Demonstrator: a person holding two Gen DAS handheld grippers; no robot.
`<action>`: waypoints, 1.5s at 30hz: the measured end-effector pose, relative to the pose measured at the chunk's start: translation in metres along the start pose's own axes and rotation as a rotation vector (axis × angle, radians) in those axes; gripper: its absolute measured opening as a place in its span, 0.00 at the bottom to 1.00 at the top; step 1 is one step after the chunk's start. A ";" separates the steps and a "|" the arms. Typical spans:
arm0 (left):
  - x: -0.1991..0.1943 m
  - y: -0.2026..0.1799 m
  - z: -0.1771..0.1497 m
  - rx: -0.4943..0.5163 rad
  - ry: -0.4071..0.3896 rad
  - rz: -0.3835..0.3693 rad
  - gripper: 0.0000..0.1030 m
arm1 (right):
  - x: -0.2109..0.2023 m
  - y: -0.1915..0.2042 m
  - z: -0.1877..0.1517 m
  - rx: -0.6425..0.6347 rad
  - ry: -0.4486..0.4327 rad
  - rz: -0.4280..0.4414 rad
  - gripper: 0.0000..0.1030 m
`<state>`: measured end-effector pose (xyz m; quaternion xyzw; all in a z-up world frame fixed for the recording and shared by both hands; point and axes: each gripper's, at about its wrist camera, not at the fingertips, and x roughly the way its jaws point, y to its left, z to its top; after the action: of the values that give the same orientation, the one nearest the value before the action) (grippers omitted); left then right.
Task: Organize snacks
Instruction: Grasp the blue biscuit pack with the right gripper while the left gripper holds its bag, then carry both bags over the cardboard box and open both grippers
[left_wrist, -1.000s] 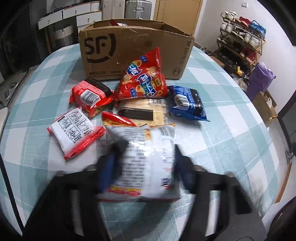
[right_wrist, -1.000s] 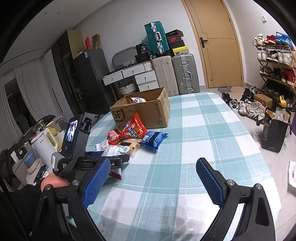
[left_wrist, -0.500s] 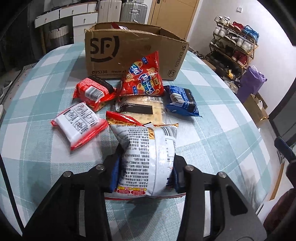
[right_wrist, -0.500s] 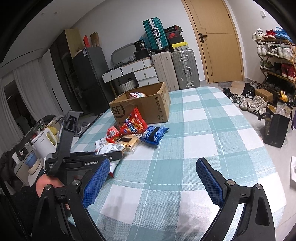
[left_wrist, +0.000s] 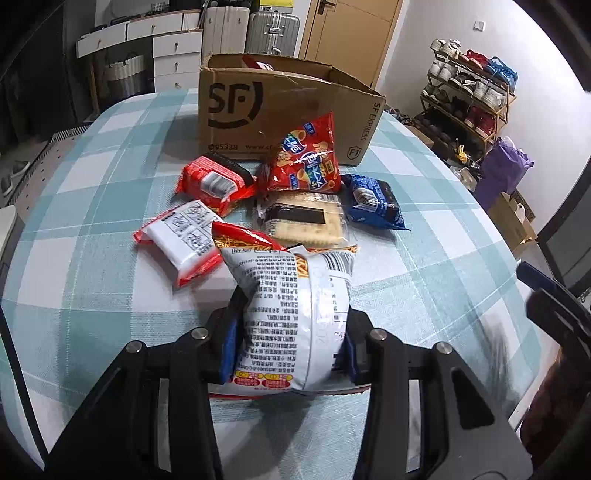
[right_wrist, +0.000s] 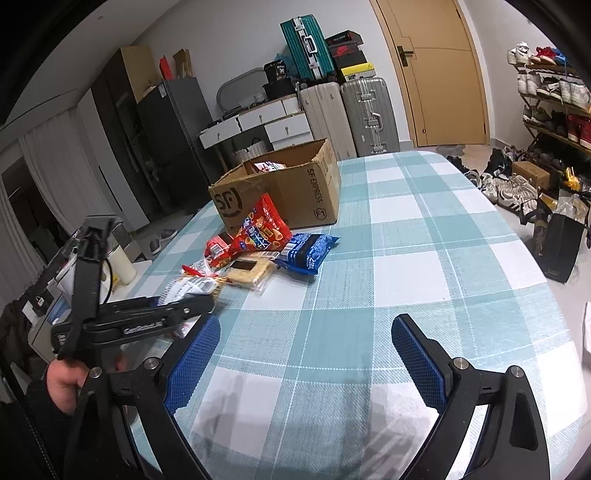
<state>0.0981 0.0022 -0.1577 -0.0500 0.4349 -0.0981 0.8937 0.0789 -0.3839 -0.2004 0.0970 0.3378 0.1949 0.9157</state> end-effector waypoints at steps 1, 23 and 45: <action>-0.002 0.002 0.000 0.002 -0.003 0.003 0.39 | 0.004 0.000 0.001 -0.003 0.006 -0.001 0.93; -0.049 0.046 0.000 -0.048 -0.073 0.030 0.39 | 0.129 0.011 0.071 -0.095 0.161 -0.024 0.93; -0.056 0.071 -0.001 -0.109 -0.075 0.035 0.39 | 0.190 0.014 0.079 -0.143 0.247 -0.014 0.42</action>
<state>0.0729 0.0833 -0.1281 -0.0946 0.4065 -0.0566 0.9070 0.2587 -0.2949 -0.2474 0.0045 0.4340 0.2223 0.8730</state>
